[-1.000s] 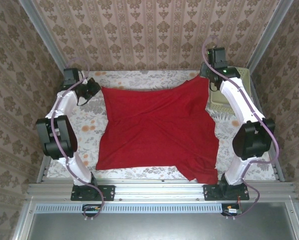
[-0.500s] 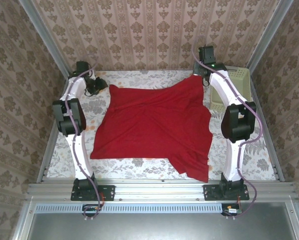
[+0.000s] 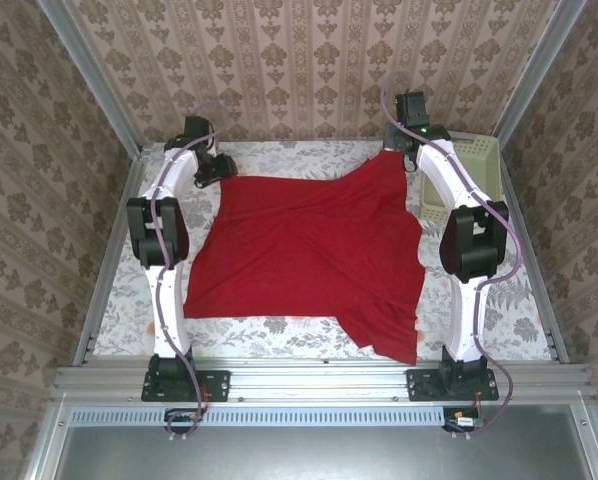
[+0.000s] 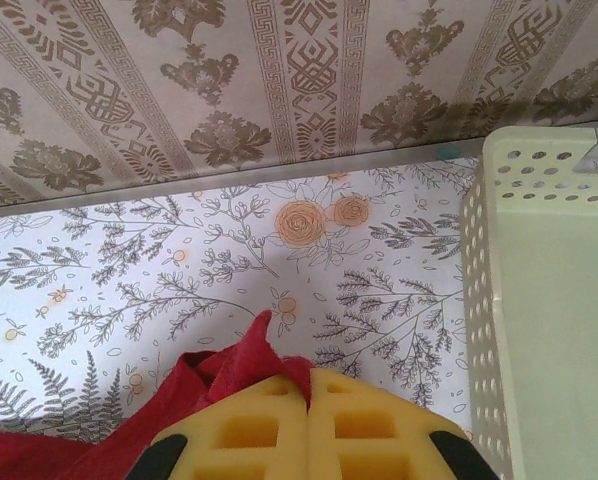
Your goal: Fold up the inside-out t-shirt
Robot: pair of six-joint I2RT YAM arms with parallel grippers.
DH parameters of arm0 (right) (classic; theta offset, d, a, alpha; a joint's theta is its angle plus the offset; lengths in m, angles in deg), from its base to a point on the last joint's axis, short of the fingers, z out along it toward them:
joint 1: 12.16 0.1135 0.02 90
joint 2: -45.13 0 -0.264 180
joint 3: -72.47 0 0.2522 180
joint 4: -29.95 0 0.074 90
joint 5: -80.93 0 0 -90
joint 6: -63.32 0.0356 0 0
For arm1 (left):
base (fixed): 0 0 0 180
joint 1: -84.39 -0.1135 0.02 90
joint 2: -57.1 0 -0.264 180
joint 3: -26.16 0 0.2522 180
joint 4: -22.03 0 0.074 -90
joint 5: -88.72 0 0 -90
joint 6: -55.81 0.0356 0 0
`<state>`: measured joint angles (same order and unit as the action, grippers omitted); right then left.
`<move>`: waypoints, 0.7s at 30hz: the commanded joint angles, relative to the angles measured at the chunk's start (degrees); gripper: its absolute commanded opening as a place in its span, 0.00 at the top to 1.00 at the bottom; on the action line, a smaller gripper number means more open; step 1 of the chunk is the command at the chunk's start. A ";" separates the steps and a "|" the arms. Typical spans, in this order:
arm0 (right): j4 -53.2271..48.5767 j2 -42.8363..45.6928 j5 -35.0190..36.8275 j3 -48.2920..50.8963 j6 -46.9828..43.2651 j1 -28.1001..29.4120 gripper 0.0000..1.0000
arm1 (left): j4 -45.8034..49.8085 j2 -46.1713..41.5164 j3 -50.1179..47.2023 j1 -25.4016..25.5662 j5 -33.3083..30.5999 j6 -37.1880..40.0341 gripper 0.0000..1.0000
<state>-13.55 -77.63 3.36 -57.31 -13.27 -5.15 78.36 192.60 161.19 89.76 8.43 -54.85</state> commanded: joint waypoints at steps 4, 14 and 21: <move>0.89 0.80 -0.65 1.05 -0.33 -0.24 1.00 | 0.96 6.28 5.16 -1.21 -3.14 1.41 0.51; 0.75 0.05 0.17 1.38 -1.27 -0.32 1.00 | -2.75 9.42 8.39 -2.82 2.76 -0.25 0.96; -2.80 -3.66 1.49 -5.55 -1.89 -1.18 1.00 | -6.00 9.17 12.42 -6.04 12.69 -0.96 1.00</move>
<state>-14.16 -79.23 3.18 -58.80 -14.25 -5.52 75.08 201.50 169.93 85.91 15.14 -55.14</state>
